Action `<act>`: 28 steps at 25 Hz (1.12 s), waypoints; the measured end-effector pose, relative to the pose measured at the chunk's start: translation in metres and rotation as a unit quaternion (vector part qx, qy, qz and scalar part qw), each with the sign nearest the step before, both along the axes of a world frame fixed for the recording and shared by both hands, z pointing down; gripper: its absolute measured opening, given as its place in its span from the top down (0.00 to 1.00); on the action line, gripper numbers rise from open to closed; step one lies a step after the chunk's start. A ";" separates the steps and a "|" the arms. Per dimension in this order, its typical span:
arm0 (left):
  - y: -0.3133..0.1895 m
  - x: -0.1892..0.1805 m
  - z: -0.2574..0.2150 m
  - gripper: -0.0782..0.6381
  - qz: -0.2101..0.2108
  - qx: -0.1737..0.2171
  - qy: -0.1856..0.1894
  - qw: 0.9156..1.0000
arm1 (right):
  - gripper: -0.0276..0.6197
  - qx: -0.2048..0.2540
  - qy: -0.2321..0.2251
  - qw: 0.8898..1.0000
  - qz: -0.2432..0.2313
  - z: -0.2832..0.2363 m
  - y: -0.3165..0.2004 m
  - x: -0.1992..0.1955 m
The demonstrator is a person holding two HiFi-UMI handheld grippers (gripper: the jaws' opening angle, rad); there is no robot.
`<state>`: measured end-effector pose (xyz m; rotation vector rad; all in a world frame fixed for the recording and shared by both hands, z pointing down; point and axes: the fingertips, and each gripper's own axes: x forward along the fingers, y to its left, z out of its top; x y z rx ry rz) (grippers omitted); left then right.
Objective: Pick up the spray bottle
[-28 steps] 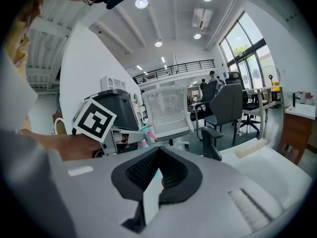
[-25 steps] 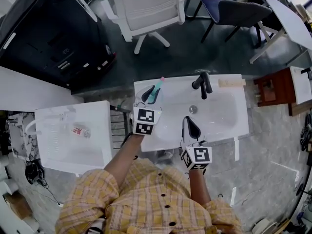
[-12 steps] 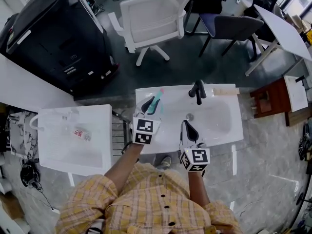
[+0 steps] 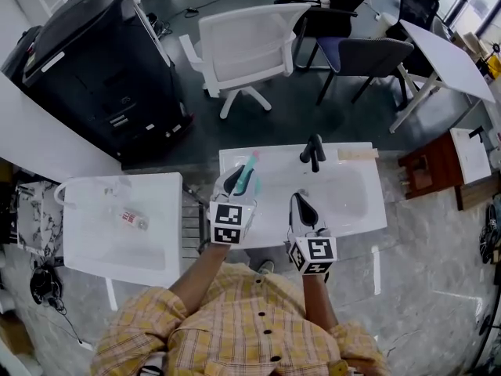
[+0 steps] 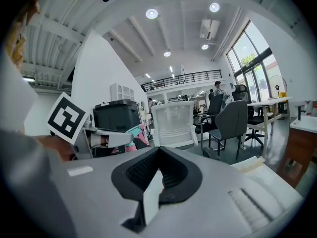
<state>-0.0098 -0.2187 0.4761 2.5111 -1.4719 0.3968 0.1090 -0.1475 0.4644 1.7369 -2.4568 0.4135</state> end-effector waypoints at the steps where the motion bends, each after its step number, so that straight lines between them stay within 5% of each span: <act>1: 0.003 -0.001 -0.003 0.76 -0.004 0.002 0.005 1.000 | 0.96 0.001 -0.001 1.000 0.000 -0.001 0.001 0.000; 28: 0.053 -0.006 -0.044 0.76 -0.013 0.055 0.025 0.998 | 0.96 0.048 0.000 0.999 0.007 -0.042 0.011 -0.005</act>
